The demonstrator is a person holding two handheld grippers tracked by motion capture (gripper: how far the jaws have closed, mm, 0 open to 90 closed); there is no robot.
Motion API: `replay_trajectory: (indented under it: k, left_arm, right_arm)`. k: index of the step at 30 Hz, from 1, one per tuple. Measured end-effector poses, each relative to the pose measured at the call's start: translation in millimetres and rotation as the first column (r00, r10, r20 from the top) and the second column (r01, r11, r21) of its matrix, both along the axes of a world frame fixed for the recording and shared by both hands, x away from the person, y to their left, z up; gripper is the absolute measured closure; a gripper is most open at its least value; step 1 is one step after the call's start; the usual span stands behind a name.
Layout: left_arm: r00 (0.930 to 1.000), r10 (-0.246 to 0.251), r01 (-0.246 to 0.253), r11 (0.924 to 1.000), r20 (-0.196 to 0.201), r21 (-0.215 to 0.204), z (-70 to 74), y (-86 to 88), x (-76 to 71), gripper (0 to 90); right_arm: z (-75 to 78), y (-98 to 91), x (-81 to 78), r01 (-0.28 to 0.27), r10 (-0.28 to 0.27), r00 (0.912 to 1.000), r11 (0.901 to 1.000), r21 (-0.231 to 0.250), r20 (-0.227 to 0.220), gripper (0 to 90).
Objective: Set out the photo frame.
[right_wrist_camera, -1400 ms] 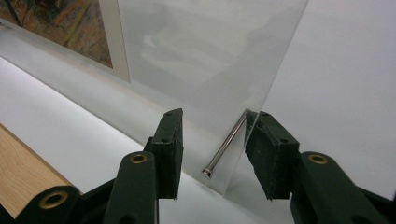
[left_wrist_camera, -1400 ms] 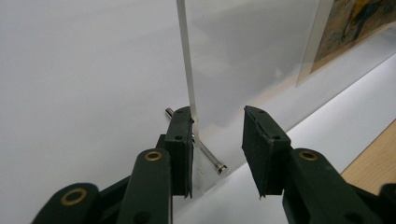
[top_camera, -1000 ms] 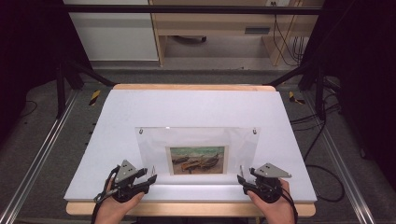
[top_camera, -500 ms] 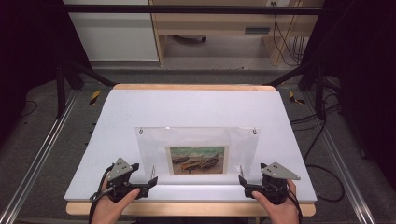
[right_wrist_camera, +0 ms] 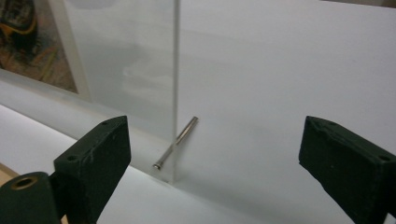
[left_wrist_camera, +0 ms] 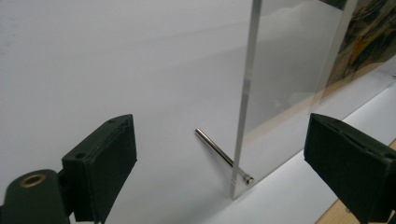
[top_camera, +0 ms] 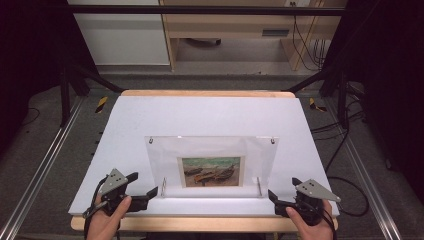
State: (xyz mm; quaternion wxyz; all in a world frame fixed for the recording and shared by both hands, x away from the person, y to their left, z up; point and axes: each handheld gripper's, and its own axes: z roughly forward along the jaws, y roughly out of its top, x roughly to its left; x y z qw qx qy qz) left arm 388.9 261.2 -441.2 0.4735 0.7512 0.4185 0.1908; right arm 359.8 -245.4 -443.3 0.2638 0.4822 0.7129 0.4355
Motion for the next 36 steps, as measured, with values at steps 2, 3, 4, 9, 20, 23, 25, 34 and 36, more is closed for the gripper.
replay_trajectory:
  k: [2, 3, 4, 9, 20, 23, 25, 34, 36]
  left_arm:
    - [0.9999, 0.013, -0.013, 0.9999, 0.001, -0.001, 0.5, 4.0, 0.7, 10.0]
    - [0.9998, 0.018, -0.018, 0.9998, 0.001, 0.0, 0.7, 5.9, 1.1, 10.0]
    - [0.9997, 0.025, -0.025, 0.9997, 0.003, 0.005, 0.8, 8.0, 1.5, 10.1]
    - [0.9974, 0.072, -0.072, 0.9972, 0.001, 0.017, -0.3, 18.6, 4.8, 10.2]
    - [0.9895, 0.141, -0.144, 0.9833, 0.03, 0.111, -9.2, 30.0, 26.5, 10.5]
    - [0.9808, 0.191, -0.194, 0.975, 0.039, 0.108, -11.3, 34.1, 37.7, 11.0]
    - [0.9774, 0.209, -0.211, 0.9737, 0.035, 0.086, -12.9, 36.8, 46.1, 10.9]
    - [0.9775, 0.21, -0.21, 0.9772, 0.024, 0.027, -18.5, 41.5, 71.3, 8.0]
    - [0.9778, 0.206, -0.207, 0.9782, 0.037, 0.02, -16.9, 41.2, 68.9, 7.3]
  right_arm:
    - [-0.3, -4.8, -1.1, 0.014, -0.014, 0.9999, 0.9999, -0.004, -0.001, 11.9]
    - [-0.7, -7.4, -1.0, 0.018, -0.018, 0.9998, 0.9998, -0.01, 0.001, 13.0]
    - [-0.8, -9.5, -1.2, 0.022, -0.022, 0.9998, 0.9997, -0.01, 0.0, 13.7]
    - [-1.1, -17.0, -1.0, 0.068, -0.068, 0.9976, 0.9974, -0.025, 0.015, 16.2]
    - [-12.6, -25.8, 19.4, 0.18, -0.176, 0.9836, 0.9766, -0.118, 0.041, 19.3]
    - [-15.7, -26.2, 30.6, 0.195, -0.192, 0.9808, 0.9725, -0.128, 0.034, 19.5]
    - [-18.0, -26.0, 38.9, 0.203, -0.201, 0.9792, 0.9706, -0.13, 0.024, 19.5]
    - [-23.2, -29.8, 81.4, 0.24, -0.244, 0.9687, 0.9666, -0.09, -0.044, 19.5]
    - [-24.1, -29.0, 82.6, 0.243, -0.248, 0.9671, 0.9658, -0.091, -0.056, 17.2]
